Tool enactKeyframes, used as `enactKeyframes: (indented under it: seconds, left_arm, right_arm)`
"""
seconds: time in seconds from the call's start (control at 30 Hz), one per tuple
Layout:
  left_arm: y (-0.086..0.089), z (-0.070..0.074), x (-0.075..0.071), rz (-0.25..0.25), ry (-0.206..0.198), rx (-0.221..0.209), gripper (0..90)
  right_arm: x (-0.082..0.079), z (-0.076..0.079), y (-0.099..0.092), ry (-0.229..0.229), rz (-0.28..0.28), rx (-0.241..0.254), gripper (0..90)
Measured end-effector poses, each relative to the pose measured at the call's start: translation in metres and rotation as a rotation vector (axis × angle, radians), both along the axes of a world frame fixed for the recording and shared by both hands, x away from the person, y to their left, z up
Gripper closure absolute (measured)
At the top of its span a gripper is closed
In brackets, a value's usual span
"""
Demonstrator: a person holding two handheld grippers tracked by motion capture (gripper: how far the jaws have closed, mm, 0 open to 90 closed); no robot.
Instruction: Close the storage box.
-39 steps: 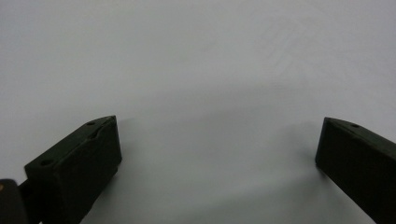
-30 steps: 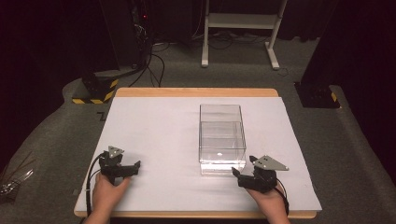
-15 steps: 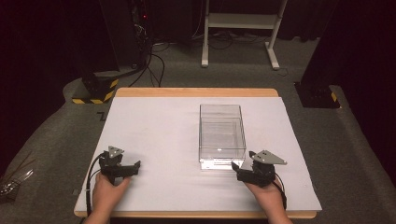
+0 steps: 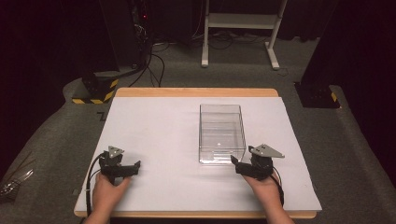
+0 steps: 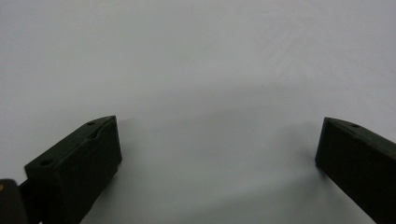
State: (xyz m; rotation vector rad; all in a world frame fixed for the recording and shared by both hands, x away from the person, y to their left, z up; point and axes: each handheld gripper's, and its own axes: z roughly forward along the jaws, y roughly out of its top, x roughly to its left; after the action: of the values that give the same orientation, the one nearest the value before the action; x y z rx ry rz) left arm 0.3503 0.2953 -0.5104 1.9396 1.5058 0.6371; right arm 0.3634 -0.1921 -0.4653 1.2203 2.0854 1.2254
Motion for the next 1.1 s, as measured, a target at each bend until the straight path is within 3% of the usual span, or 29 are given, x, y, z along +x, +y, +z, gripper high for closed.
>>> enactKeyframes:
  seconds: [0.5, 1.1]
  left_arm:
    - [0.0, 0.0, 0.0, 0.0, 0.0, 0.0, 0.4]
    - [0.0, 0.0, 0.0, 0.0, 0.0, -0.001, 0.4]
  right_arm:
    - [0.014, -0.002, 0.001, 0.013, -0.023, 0.019, 17.3]
    - [0.028, -0.002, 0.004, 0.015, -0.039, 0.006, 16.9]
